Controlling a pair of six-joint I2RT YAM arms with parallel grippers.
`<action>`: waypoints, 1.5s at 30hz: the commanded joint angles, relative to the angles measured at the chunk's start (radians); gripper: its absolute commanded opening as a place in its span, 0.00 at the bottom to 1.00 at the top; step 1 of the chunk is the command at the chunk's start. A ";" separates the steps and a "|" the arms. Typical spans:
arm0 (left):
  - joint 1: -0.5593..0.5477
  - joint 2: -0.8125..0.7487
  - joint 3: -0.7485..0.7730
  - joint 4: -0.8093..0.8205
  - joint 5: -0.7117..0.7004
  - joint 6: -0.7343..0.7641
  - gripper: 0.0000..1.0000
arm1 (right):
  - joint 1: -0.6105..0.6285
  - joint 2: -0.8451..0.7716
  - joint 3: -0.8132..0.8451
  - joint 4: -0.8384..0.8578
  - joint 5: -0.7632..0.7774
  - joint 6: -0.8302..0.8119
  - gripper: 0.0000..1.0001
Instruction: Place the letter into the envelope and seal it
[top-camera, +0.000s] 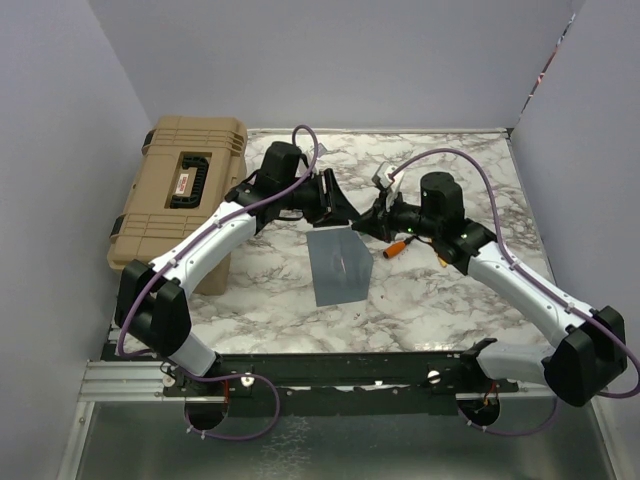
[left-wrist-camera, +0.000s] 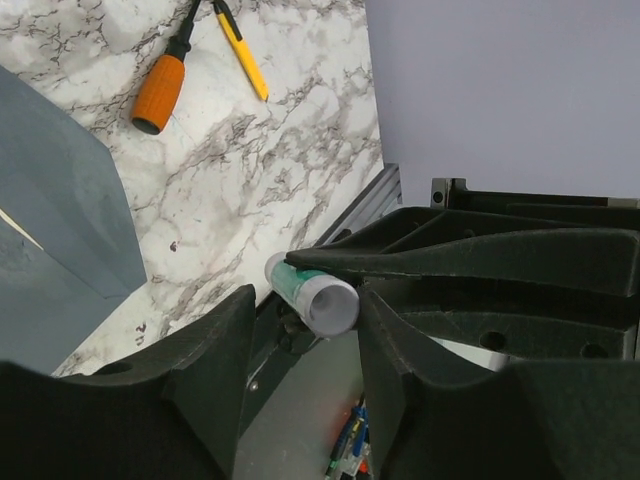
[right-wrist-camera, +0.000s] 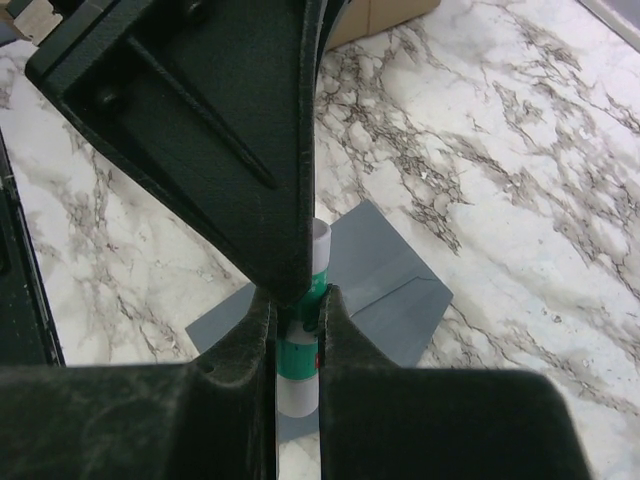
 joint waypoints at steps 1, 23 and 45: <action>-0.012 0.014 -0.022 0.002 0.039 -0.011 0.42 | 0.013 0.022 0.050 0.005 -0.055 -0.042 0.00; 0.012 0.046 0.044 0.001 0.012 0.069 0.00 | 0.014 0.024 0.005 -0.015 -0.098 -0.007 0.52; 0.027 0.024 0.027 -0.001 0.029 0.059 0.00 | 0.015 0.048 0.013 -0.051 -0.169 -0.070 0.06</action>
